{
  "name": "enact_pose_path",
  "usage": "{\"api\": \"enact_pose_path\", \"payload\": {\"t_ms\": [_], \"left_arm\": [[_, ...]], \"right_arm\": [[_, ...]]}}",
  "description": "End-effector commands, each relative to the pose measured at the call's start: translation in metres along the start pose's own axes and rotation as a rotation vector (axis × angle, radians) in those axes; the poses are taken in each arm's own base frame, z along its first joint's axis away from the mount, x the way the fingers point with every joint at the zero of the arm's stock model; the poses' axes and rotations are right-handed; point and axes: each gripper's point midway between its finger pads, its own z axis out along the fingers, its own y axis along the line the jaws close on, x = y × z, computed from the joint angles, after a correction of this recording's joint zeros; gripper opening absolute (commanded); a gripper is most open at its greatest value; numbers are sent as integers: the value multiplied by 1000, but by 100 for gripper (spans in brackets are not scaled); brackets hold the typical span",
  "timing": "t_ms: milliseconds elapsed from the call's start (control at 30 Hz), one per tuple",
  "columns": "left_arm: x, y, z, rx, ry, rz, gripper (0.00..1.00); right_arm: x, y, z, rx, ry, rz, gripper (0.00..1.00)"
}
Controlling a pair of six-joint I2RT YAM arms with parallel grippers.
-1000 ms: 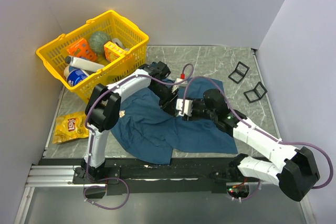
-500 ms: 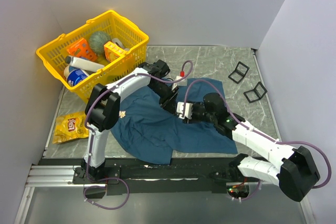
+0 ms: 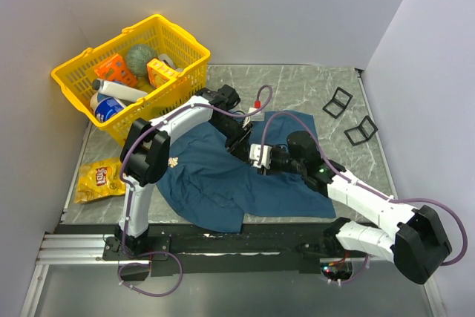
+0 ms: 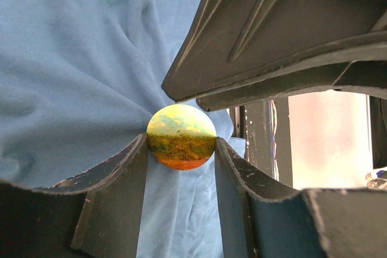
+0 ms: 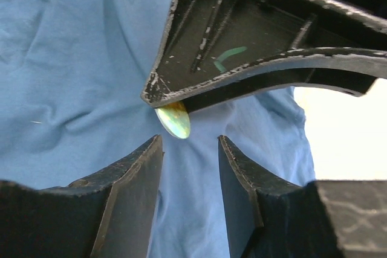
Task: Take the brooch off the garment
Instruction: Remove the brooch from the clothes.
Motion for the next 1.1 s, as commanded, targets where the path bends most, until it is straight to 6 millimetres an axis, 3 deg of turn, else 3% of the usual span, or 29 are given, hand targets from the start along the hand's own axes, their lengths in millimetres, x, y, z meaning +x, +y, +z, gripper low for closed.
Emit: {"api": "enact_pose_path", "payload": {"t_ms": [0,267,500,867,1000,1067], "left_arm": [[-20,-16,-4,59,-54,59,6],[-19,-18,-5,62,-57,63,6],[-19,-18,-5,66,-58,60,6],[-19,-18,-3,73,-58,52,7],[-20,-17,-4,62,-58,52,22],[-20,-17,-5,54,-56,51,37]], "right_arm": [[-10,2,5,-17,-44,-2,49],[-11,7,10,-34,-43,-8,44],[-4,10,11,-35,-27,-11,24],[-6,13,13,-48,-32,-15,11],[-6,14,14,-51,-30,-16,0],[-7,13,14,-48,-33,-20,0]]}}
